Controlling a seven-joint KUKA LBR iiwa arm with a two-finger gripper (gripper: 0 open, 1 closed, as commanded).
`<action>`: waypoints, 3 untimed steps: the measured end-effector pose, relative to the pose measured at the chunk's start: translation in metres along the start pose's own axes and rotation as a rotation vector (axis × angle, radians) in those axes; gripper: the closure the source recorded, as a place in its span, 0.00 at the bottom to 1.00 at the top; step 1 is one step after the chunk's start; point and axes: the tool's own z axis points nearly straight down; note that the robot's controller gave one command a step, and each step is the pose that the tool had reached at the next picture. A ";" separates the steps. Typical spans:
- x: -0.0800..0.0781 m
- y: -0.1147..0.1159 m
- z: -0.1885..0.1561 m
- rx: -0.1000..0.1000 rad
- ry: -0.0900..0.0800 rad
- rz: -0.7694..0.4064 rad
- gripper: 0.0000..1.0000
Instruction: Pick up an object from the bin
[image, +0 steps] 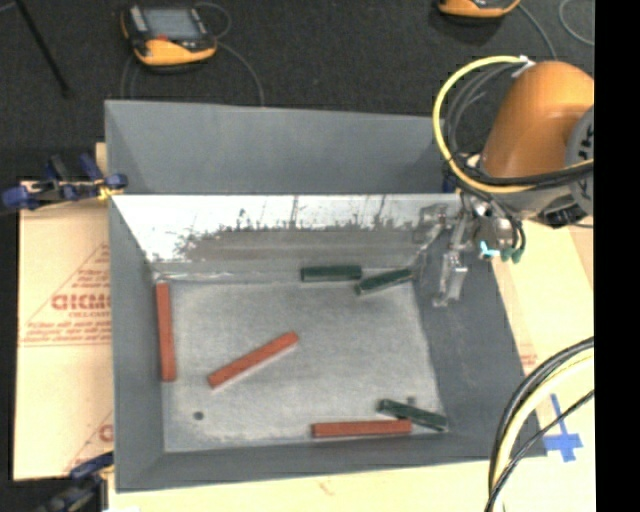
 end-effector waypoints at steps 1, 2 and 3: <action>-0.002 0.001 -0.005 0.001 -0.008 -0.002 0.00; -0.010 0.007 0.047 0.003 -0.015 -0.026 0.00; 0.001 0.013 0.095 -0.001 -0.009 0.072 0.00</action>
Offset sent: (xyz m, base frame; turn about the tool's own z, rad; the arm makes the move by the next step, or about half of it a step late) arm 0.0154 0.0191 -0.1207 -0.0643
